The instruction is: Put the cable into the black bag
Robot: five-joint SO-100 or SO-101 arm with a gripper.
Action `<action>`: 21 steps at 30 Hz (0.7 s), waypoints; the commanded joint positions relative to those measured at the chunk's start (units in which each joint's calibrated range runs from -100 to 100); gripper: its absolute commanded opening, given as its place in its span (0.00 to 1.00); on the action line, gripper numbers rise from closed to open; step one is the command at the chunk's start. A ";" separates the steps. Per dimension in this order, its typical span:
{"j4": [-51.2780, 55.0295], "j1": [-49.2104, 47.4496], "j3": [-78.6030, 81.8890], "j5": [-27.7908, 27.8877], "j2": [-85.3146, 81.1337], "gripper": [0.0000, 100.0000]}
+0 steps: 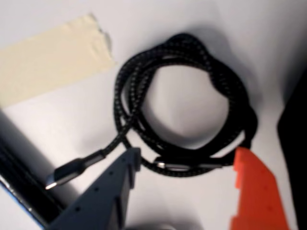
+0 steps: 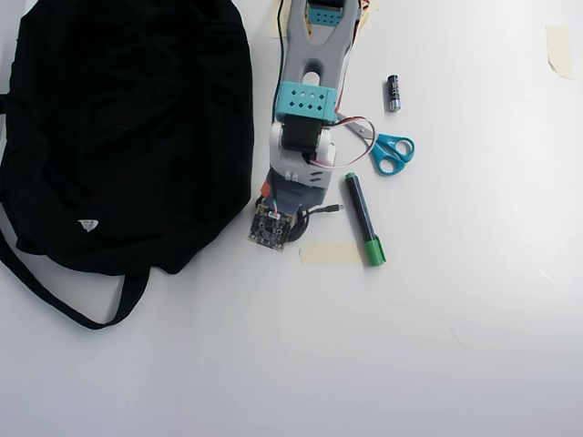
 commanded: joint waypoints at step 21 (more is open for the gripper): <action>-0.09 -0.86 -2.75 0.25 6.50 0.25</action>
